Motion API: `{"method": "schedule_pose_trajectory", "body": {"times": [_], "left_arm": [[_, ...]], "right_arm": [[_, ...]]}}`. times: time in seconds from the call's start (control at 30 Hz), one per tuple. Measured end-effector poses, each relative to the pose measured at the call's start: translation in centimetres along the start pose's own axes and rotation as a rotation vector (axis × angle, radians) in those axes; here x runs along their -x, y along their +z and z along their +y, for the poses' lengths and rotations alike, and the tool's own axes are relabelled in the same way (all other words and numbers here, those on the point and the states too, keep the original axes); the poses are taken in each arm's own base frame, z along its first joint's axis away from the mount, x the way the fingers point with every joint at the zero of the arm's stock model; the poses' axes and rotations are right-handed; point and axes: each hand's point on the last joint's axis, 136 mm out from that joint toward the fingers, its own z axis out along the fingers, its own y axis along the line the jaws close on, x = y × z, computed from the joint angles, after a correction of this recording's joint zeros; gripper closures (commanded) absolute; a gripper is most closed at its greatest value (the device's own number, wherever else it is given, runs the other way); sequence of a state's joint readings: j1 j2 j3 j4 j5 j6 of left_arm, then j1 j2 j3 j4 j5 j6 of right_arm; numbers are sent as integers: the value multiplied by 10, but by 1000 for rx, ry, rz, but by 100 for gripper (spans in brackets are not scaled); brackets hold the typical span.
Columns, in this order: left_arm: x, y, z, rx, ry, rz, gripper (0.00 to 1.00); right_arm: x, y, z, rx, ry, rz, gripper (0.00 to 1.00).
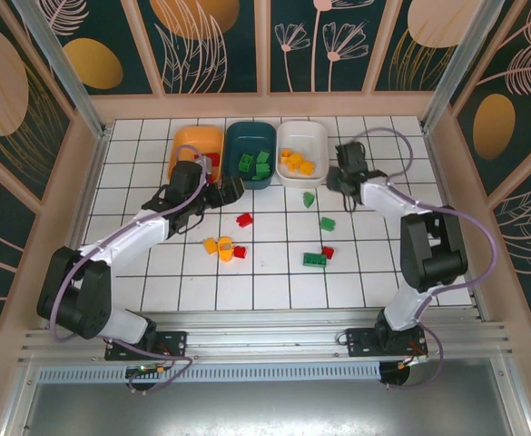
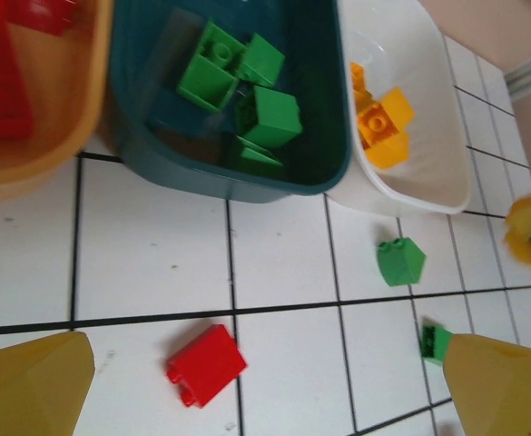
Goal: Sort the legos into containers by color
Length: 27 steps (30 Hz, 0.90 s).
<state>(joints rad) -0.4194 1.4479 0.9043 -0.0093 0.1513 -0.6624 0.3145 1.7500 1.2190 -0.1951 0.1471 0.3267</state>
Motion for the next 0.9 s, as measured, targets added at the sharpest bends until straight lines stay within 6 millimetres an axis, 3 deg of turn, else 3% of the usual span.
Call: {"method": "schedule_pose_trajectory", "body": {"times": [0.1, 0.17, 0.33, 0.43, 0.53, 0.7, 0.9], "left_arm": [[-7, -1, 16, 62, 2, -5, 2], [-20, 0, 32, 109, -2, 17, 2], [-59, 1, 64, 189, -8, 112, 3], [-72, -2, 74, 210, 0, 144, 8], [-77, -5, 77, 223, 13, 163, 13], [-85, -10, 72, 233, 52, 184, 14], [-110, -8, 45, 265, 168, 240, 22]], "right_arm": [[40, 14, 47, 76, -27, -71, 79], [49, 31, 63, 92, -40, -76, 78], [41, 79, 68, 63, -74, -9, 65], [28, 90, 65, 47, -99, 38, 46], [34, 87, 68, 55, -111, 38, 37], [43, 73, 73, 75, -119, 12, 37], [39, 18, 75, 121, -121, -38, 37]]}}
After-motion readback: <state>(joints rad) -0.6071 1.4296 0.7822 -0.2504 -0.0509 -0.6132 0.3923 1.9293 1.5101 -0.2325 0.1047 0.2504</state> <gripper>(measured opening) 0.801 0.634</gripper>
